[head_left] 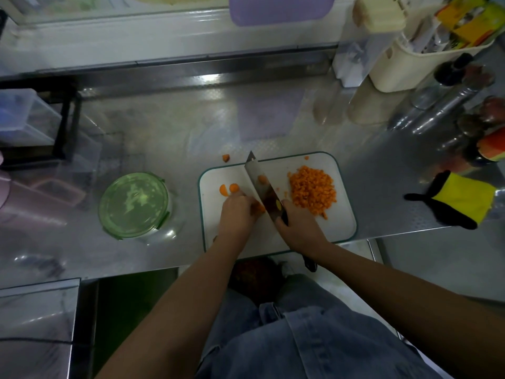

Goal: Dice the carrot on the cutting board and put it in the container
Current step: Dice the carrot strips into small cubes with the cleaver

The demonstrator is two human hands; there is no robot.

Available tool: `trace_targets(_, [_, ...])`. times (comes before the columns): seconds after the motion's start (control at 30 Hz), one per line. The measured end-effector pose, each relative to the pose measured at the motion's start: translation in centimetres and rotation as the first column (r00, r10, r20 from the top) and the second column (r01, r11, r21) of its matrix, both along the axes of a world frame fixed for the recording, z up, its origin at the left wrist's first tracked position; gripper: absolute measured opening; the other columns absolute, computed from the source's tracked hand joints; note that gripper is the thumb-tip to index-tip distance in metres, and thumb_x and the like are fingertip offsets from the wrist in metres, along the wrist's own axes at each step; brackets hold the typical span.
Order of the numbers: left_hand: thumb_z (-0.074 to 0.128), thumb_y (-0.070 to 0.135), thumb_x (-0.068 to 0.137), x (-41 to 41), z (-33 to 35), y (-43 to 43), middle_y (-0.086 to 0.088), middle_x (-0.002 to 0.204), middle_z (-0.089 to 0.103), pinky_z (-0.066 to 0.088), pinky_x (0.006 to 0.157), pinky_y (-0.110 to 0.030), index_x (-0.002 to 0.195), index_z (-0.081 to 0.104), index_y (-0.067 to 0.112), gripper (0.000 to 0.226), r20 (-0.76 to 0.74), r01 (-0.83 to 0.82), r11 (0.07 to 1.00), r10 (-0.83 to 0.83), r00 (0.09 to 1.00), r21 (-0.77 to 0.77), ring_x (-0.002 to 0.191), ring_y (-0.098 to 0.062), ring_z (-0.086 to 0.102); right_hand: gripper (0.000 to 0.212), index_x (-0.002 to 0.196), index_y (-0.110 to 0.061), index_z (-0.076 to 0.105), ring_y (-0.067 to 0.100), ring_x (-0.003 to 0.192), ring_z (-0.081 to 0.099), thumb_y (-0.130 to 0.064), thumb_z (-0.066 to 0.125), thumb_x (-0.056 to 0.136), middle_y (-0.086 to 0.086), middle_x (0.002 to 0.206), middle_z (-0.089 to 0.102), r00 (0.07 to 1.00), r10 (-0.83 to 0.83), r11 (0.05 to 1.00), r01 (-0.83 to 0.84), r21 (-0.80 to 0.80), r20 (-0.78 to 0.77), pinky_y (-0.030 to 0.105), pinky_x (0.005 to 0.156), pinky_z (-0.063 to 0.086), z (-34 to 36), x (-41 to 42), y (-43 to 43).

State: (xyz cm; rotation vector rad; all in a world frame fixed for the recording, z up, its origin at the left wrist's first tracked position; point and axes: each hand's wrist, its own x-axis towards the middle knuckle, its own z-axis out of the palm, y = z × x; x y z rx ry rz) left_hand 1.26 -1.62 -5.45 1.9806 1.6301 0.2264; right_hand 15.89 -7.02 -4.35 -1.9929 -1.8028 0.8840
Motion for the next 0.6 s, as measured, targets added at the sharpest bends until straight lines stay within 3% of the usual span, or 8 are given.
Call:
trace_targets(0.17, [0.063,0.021,0.089,0.1,-0.3,-0.2,-0.010,0.093,0.063,0.029,0.068,-0.020,0.098,0.076,0.014,0.017,0.005,-0.027,1.000,0.027,1.000,-0.001,0.084,-0.023,0.058,0.009,0.092,-0.008,0.049,0.027,0.063,0.055,-0.016,0.052,0.089,0.012,0.071,0.058,1.000,0.020,1.000,-0.020,-0.003,0.021,0.041,0.057,0.043,-0.1,-0.4,0.0])
trace_targets(0.3, [0.062,0.024,0.089,0.3,-0.6,0.0,-0.010,0.091,0.062,0.025,0.064,-0.021,0.096,0.076,0.013,0.019,0.011,-0.039,0.999,0.039,0.999,-0.020,0.082,-0.023,0.056,0.010,0.088,-0.012,0.041,0.024,0.063,0.048,-0.013,0.052,0.088,0.008,0.069,0.050,0.998,0.051,0.998,-0.050,-0.029,0.028,0.035,0.055,0.035,-0.2,-0.8,0.3])
trace_targets(0.47, [0.063,0.025,0.089,0.2,-0.3,-0.2,-0.012,0.084,0.061,0.023,0.062,-0.024,0.092,0.077,0.013,0.019,0.048,-0.048,0.999,0.048,0.998,0.004,0.077,-0.025,0.055,0.011,0.097,-0.004,0.047,0.022,0.061,0.043,-0.011,0.049,0.089,0.006,0.069,0.044,0.999,0.035,0.999,-0.035,0.007,0.035,0.033,0.054,0.029,-0.7,-1.4,0.3])
trace_targets(0.6, [0.064,0.022,0.088,0.2,-0.1,-0.2,-0.011,0.092,0.064,0.027,0.065,-0.020,0.097,0.077,0.014,0.018,0.046,-0.066,0.998,0.067,0.997,-0.023,0.084,-0.025,0.058,0.019,0.108,-0.005,0.050,0.023,0.061,0.047,-0.013,0.049,0.091,0.006,0.070,0.049,0.999,-0.033,0.999,0.033,0.005,0.006,0.036,0.052,0.035,-0.8,-1.4,0.8])
